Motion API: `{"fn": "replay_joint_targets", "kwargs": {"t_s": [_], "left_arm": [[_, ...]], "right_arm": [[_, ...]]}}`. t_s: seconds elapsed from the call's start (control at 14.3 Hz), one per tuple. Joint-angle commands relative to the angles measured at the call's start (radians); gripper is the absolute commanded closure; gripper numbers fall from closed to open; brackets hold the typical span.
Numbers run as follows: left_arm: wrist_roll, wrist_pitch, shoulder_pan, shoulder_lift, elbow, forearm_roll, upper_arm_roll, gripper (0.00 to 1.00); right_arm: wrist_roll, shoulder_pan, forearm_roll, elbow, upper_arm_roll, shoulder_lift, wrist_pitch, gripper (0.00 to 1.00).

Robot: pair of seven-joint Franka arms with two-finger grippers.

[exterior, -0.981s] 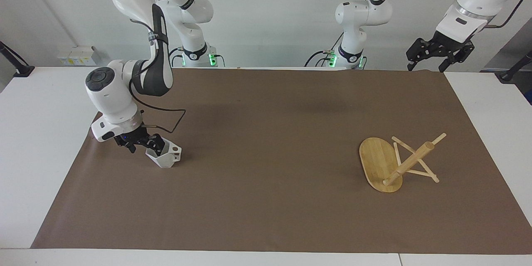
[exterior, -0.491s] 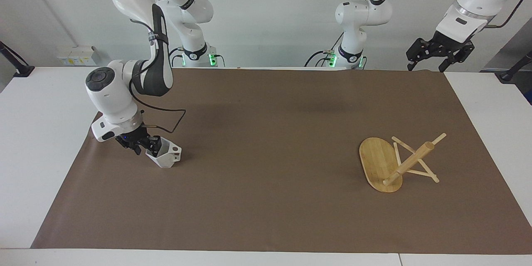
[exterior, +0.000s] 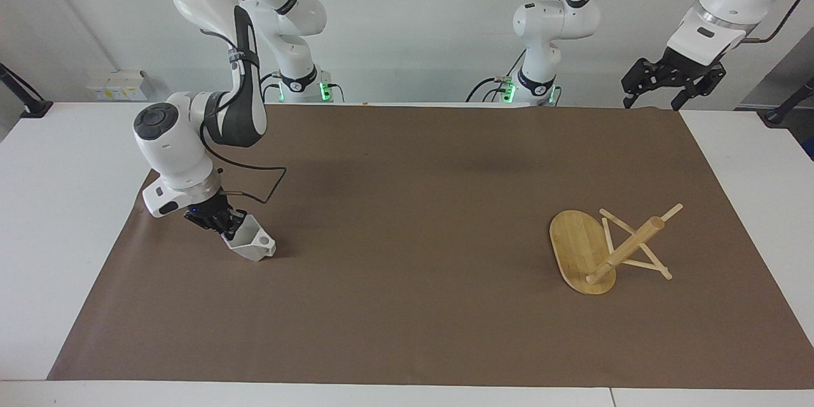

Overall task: Hang cup on rack
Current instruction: 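Close the right gripper on the white cup's rim, then carry the white cup toward the mug tree while the left gripper approaches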

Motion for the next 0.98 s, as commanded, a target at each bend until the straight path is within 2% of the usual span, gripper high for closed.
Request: {"fn": "replay_joint_targets", "kwargs": {"t_s": [0.0,0.63,0.84,0.91], "left_arm": [[-0.005,0.002,-0.002,-0.021,-0.025,0.018,0.003,0.0],[-0.005,0.002,-0.002,-0.021,-0.025,0.018,0.003,0.0],[-0.005,0.001,-0.002,-0.021,-0.025,0.018,0.003,0.0],[-0.005,0.002,-0.002,-0.021,-0.025,0.018,0.003,0.0]], "right_arm": [[0.016,-0.004,0.011,-0.016,0.012,-0.001,0.017,1.0],[0.017,-0.006,0.02,0.0,0.012,0.001,0.011,1.0],[0.016,-0.006,0.032,0.007,0.012,-0.013,-0.036,1.0],[0.016,-0.006,0.076,0.02,0.018,-0.024,-0.079,1.0]]}}
